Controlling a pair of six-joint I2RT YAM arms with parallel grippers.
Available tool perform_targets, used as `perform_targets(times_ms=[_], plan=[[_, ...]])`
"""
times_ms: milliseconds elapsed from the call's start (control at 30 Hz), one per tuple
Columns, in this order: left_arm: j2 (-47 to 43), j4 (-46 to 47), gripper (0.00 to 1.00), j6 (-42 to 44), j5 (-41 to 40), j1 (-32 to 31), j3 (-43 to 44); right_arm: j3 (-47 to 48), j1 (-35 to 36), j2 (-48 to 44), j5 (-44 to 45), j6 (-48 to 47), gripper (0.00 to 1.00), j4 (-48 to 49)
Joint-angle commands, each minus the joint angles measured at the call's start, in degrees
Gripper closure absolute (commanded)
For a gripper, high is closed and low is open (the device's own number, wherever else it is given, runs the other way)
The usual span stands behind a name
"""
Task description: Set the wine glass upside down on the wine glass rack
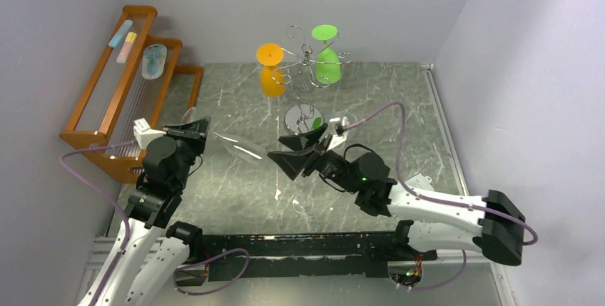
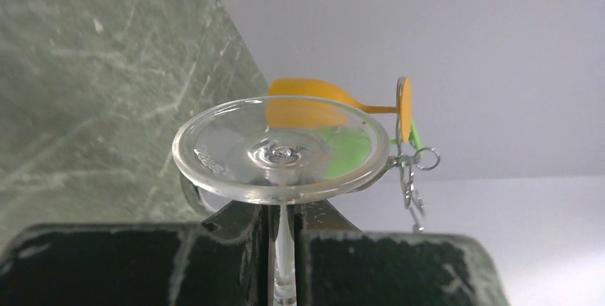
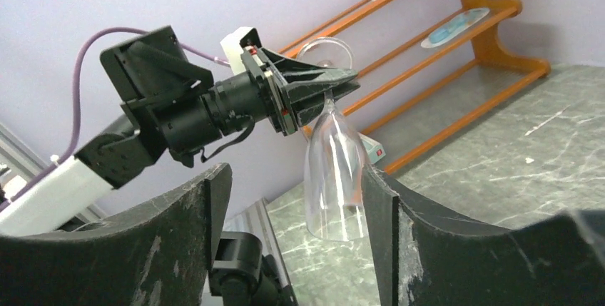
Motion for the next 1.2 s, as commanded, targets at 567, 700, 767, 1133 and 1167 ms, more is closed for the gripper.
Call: perform_targets(times_ms=[567,700,767,1133,1167], plan=[[4.8,21.6,0.95,50.3,42.6,-0.1,11.5,30.2,-0.2,7.6,-10.5,-1.5,0.31,-39.5],[4.9,26.4,0.95,46.5,48.5,-0.1,10.5,31.4,-0.2,9.8,-13.5,-2.6,0.31,-36.5],[4.9,28.9,0.95,44.8,50.3,-0.1,9.4,31.4,-0.2,10.4,-14.5,-2.5,0.33,-35.0],[3.5,42.7,0.95,40.7,58.9,-0.2,3.6,27.5,-0.2,12.8,-11.0,1.4,0.40,-22.4],[3.4,42.8,0.95,40.8,59.3,-0.2,3.6,27.5,-0.2,13.1,-10.8,1.4,0.42,-21.9]])
